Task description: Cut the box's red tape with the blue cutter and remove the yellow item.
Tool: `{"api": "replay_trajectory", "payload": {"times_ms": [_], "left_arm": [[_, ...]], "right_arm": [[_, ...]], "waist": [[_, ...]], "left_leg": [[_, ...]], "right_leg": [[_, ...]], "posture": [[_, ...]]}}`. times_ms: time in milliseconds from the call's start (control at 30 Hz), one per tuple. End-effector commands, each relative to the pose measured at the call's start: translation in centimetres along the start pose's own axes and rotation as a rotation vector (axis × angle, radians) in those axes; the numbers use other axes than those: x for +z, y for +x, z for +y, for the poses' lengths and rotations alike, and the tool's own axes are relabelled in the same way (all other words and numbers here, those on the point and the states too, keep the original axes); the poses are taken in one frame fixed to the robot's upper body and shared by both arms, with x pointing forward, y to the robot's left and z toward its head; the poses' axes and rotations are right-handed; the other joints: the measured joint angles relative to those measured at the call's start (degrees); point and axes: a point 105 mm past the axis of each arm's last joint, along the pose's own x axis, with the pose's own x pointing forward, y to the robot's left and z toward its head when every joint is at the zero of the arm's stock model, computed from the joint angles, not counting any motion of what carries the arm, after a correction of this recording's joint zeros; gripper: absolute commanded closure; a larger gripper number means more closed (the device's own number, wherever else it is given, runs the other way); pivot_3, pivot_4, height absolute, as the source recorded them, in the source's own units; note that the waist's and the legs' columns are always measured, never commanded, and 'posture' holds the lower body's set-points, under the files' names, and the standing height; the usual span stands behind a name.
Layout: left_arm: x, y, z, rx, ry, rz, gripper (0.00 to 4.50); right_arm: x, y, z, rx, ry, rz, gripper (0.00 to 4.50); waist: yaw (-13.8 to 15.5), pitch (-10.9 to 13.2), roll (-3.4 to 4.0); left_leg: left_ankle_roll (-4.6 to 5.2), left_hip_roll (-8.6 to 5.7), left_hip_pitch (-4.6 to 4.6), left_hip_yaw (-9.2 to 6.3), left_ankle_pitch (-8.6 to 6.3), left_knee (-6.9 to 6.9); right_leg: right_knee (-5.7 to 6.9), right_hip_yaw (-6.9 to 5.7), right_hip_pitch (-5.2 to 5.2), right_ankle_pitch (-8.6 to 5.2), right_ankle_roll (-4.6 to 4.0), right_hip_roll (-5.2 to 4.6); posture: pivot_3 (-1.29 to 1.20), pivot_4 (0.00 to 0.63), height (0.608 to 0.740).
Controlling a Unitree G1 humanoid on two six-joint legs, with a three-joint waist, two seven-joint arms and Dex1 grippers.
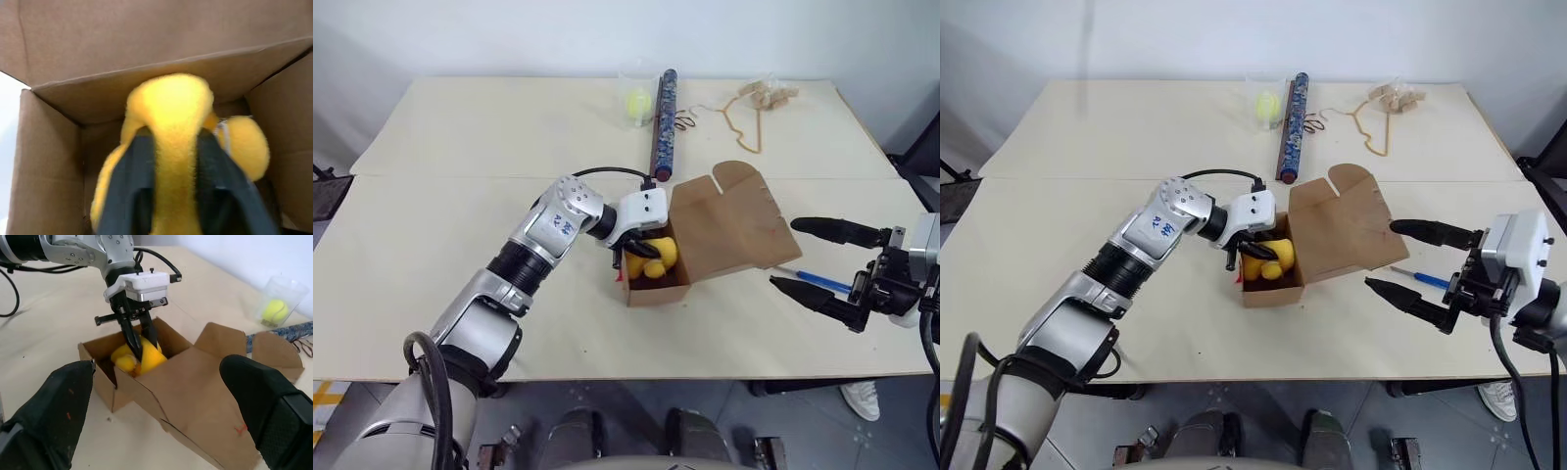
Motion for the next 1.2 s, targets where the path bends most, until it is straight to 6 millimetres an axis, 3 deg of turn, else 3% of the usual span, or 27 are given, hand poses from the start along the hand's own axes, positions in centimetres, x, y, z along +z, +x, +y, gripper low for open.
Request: {"api": "replay_trajectory", "payload": {"times_ms": [33, 167, 333, 467, 600, 667, 800, 867, 933, 1000, 1100, 1200], "left_arm": [[2.6, -1.1, 0.4, 0.011, 0.001, -0.147, 4.48], [4.6, -3.0, 1.7, 0.079, -0.062, -0.35, 4.48], [7.1, -8.4, 3.6, 0.232, -0.082, -0.806, 4.48], [6.3, -12.6, 3.9, 0.351, -0.116, -0.97, 4.48], [1.9, -17.2, 2.5, 0.514, -0.155, -0.919, 4.48], [-2.2, -19.3, 1.0, 0.613, -0.19, -0.781, 4.48], [-6.0, -21.3, -1.4, 0.689, -0.218, -0.622, 4.48], [-11.5, -23.4, -4.6, 0.784, -0.274, -0.419, 4.48], [-14.6, -24.5, -7.4, 0.81, -0.306, -0.26, 4.48], [-15.5, -24.4, -8.7, 0.805, -0.342, -0.233, 4.48], [-16.2, -23.8, -9.5, 0.812, -0.385, -0.227, 3.67], [-15.5, -23.3, -9.7, 0.81, -0.398, -0.269, 2.79]], "right_arm": [[0.5, 0.0, 0.0, -0.012, -0.035, -0.028, 0.0], [0.2, 0.3, -0.2, -0.02, -0.028, -0.04, 0.0], [0.2, 0.9, -0.9, -0.053, -0.031, -0.096, 0.0], [0.3, 1.8, -0.9, -0.037, -0.029, -0.134, 0.0], [0.5, 3.1, -0.4, 0.024, -0.029, -0.185, 0.0], [0.8, 3.8, 0.0, 0.067, -0.031, -0.218, 0.0], [0.9, 4.6, 0.6, 0.118, -0.037, -0.25, 0.0], [0.8, 5.7, 1.7, 0.202, -0.025, -0.269, 0.0], [0.4, 6.4, 2.6, 0.277, -0.019, -0.266, 0.0], [-0.5, 6.7, 3.1, 0.319, -0.06, -0.243, 0.0], [-1.1, 7.2, 2.9, 0.315, -0.08, -0.254, 0.0], [-1.2, 7.6, 2.2, 0.287, -0.1, -0.262, 0.0]], "waist": [[-0.1, 0.0, 0.0], [-0.2, 0.0, 0.0], [-0.4, 0.0, 0.0], [-0.4, 0.0, 0.01], [-1.2, 0.0, 0.02], [-1.8, 0.0, 0.01], [-1.5, 0.0, -0.03], [-1.5, 0.0, -0.11], [-1.9, 0.0, -0.09], [-1.9, 0.0, -0.07], [-0.8, 0.0, -0.1], [-0.6, 0.0, -0.08]], "left_leg": [[0.0, 0.0, 0.0, 0.0, 0.0, 0.02], [-0.01, 0.01, 0.04, -0.02, 0.01, 0.01], [-0.01, 0.02, 0.06, -0.02, 0.01, 0.01], [-0.02, 0.03, 0.08, -0.03, 0.01, 0.01], [-0.03, 0.03, 0.13, -0.03, 0.01, -0.03], [-0.05, 0.03, 0.14, -0.1, 0.02, -0.05], [-0.1, 0.04, 0.19, -0.13, 0.0, -0.11], [-0.09, 0.0, 0.11, -0.16, -0.01, 0.0], [-0.11, 0.03, 0.19, -0.16, -0.1, -0.05], [-0.15, 0.07, 0.18, -0.12, -0.14, -0.11], [-0.16, 0.07, 0.13, -0.19, -0.14, -0.06], [-0.14, 0.04, 0.14, -0.17, -0.13, -0.03]], "right_leg": [[0.02, 0.0, 0.0, 0.0, 0.0, 0.0], [0.15, 0.0, -0.03, 0.0, 0.0, 0.0], [0.17, 0.0, -0.02, 0.0, 0.0, 0.0], [0.21, 0.0, -0.01, 0.01, 0.02, 0.0], [0.24, 0.02, -0.01, 0.01, 0.03, 0.0], [0.29, -0.01, -0.02, 0.01, 0.03, 0.01], [0.27, 0.0, -0.02, 0.01, 0.02, 0.02], [0.25, -0.01, 0.06, 0.01, 0.02, 0.02], [0.19, 0.05, 0.04, 0.01, 0.02, 0.0], [0.19, 0.0, -0.05, 0.0, 0.0, 0.0], [0.21, -0.1, 0.01, -0.01, -0.02, 0.0], [0.2, 0.02, -0.01, -0.01, -0.04, -0.07]], "posture": [[0.0, 0.15, 0.74], [0.0, 0.15, 0.74], [0.0, 0.15, 0.74], [0.0, 0.15, 0.74], [0.0, 0.15, 0.74], [0.0, 0.15, 0.74], [0.0, 0.15, 0.74], [0.0, 0.15, 0.74], [0.0, 0.15, 0.74], [0.0, 0.15, 0.74], [0.0, 0.15, 0.74], [0.0, 0.15, 0.74]]}}
